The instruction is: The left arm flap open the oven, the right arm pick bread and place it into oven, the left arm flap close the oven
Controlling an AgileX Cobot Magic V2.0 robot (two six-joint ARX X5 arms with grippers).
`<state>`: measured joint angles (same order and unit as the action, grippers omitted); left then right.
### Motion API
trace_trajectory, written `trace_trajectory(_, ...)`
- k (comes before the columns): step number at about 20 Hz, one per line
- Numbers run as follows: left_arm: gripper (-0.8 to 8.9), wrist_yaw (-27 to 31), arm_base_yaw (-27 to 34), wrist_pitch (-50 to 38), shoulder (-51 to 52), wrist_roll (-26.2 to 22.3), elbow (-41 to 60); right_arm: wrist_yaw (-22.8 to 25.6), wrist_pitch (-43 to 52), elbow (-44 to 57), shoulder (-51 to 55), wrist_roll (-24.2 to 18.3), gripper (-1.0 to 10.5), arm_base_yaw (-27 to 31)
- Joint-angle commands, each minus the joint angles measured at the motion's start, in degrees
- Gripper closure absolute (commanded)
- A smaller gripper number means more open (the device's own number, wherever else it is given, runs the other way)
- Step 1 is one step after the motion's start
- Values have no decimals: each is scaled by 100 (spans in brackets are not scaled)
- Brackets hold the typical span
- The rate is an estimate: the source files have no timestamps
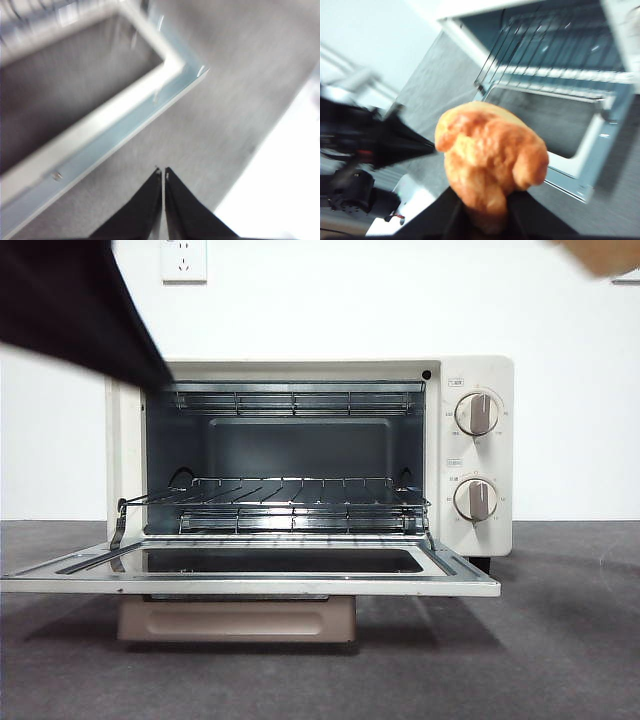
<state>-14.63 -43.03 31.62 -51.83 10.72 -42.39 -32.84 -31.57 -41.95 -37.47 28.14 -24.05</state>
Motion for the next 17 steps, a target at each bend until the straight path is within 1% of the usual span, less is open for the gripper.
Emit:
trace_trajectory(1,797,225,-48,409,457,70,-293,177,658,-87,-640,411,901,-393)
trace_trajectory(4,797,686,-48,1106,1147,48,-577,472,1751,-92,-1519,732,901,-892)
trace_trajectory(7,797,1196,-48,1526,1690,48,-789,708,2621,-186,-2385,1106,901,-1099)
trace_trajectory(10,797,1364,-46,1825,2087,50,-831,1191,2715,-584,-3204,1182,901,-1244)
trace_trajectory(13,797,1364,-46,2107,2277,74,-846,1930,2736,-990,-3901,1176,901,-1300)
trace_trajectory(17,797,1362,-46,2258,2284,96,-850,2463,3001,-1276,-4612,1298,900,-1305)
